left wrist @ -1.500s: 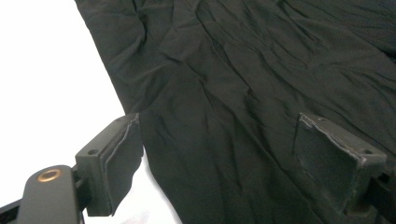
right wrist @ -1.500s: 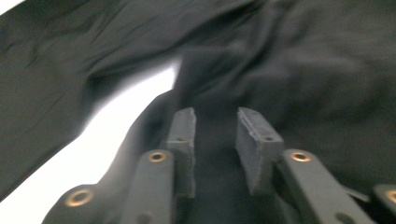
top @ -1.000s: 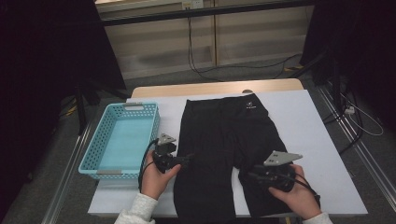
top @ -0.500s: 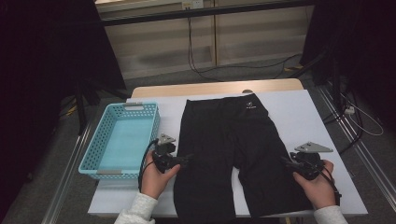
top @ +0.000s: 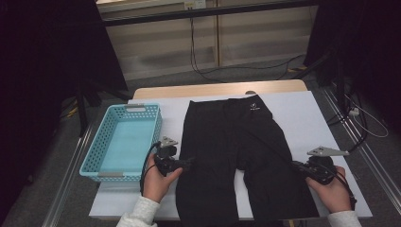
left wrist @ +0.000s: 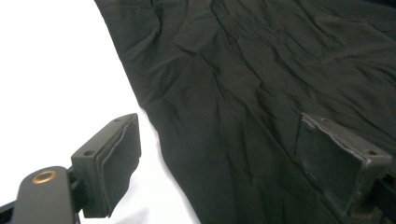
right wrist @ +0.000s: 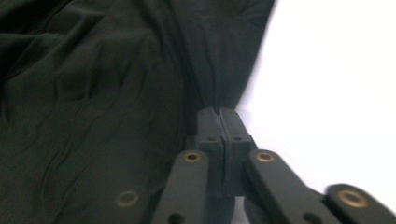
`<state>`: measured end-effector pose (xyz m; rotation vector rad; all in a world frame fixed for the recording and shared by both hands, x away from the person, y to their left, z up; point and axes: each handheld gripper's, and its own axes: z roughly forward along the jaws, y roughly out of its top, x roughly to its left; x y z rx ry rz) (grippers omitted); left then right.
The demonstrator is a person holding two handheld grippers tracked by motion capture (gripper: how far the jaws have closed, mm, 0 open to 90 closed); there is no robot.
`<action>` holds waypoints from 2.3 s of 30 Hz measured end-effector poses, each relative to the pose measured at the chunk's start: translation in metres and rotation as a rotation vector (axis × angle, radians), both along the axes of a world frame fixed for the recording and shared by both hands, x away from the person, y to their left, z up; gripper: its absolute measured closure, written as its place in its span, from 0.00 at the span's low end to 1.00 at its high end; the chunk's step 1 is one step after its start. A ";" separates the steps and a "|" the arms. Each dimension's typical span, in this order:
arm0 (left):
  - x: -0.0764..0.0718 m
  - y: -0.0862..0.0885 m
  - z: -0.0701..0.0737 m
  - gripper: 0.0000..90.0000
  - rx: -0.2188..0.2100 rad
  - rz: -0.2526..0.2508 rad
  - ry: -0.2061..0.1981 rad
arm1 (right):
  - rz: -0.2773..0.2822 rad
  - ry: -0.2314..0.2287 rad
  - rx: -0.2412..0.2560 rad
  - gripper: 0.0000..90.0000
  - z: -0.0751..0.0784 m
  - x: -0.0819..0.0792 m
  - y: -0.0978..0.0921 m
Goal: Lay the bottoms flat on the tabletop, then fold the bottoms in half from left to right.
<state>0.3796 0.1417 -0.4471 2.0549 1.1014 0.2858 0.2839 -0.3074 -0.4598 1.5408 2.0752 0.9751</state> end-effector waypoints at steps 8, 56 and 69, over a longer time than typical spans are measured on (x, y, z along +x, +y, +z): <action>-0.004 0.004 0.001 0.13 0.002 0.014 0.013 | 0.038 -0.090 0.018 0.55 0.008 0.007 0.019; -0.015 0.003 -0.012 0.10 0.028 -0.007 0.049 | 0.124 -0.209 0.062 0.23 0.018 0.017 0.048; -0.017 0.000 -0.012 0.14 0.036 0.021 0.043 | 0.146 -0.211 0.066 0.23 0.018 0.021 0.053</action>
